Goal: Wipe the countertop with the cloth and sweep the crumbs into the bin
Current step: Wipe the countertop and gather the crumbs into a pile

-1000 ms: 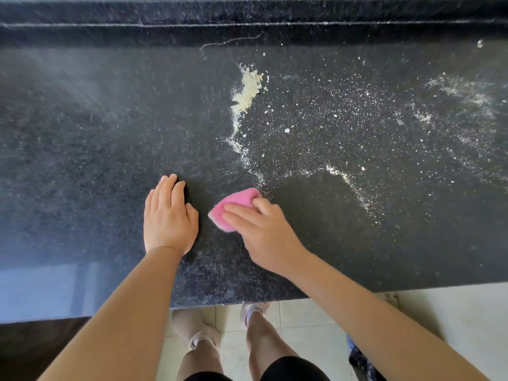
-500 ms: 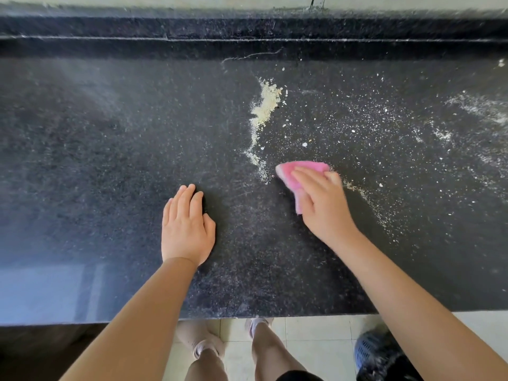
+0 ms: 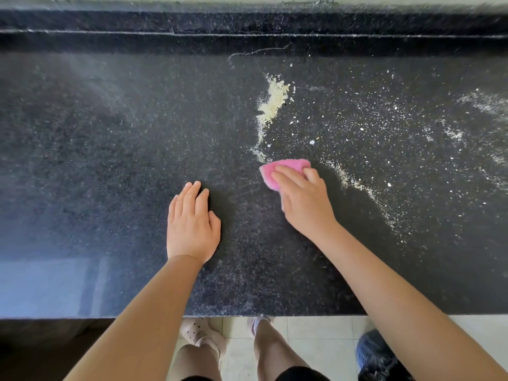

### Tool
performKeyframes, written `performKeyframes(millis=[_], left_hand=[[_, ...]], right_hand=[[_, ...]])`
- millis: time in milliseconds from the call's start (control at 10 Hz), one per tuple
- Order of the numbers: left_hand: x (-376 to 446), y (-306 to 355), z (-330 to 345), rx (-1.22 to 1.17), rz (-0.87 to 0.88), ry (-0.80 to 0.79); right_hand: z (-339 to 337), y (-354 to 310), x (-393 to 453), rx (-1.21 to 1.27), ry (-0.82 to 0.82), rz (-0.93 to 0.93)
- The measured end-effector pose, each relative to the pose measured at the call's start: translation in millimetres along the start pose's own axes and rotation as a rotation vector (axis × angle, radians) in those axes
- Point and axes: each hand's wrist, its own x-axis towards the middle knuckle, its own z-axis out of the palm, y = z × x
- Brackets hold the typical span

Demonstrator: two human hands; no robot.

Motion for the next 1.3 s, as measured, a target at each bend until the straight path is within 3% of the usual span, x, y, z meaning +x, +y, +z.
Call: performKeyframes(millis=[300,600,700,900,1000,1200,1300], left_hand=[[0.9,-0.1,0.1,0.025,0.018,-0.005],[2.7,-0.2,2.4,0.058,0.005,0.003],[3.2,-0.9,2.7,0.075,0.004,0.006],[3.6,-2.6,4.3,0.105,0.015,-0.005],[4.5,-4.7,6.3,0.106,0.027,0.011],[5.1,-6.6,7.0,0.073,0.042,0.031],[6.0,-6.6,7.2,0.077,0.052,0.035]], right_hand=[[-21.9,49.3,-10.7,-0.082,0.103,0.216],[3.2,-22.7,-4.6,0.056,0.017,-0.033],[14.0,-26.5,-2.2,0.045,0.014,-0.023],[-5.0,16.5,-2.4,-0.025,0.092,0.231],[-9.4,17.0,2.2,-0.009,0.122,0.191],[16.1,-27.7,15.9,0.057,-0.010,-0.044],[21.2,-32.3,22.5,0.044,-0.023,-0.055]])
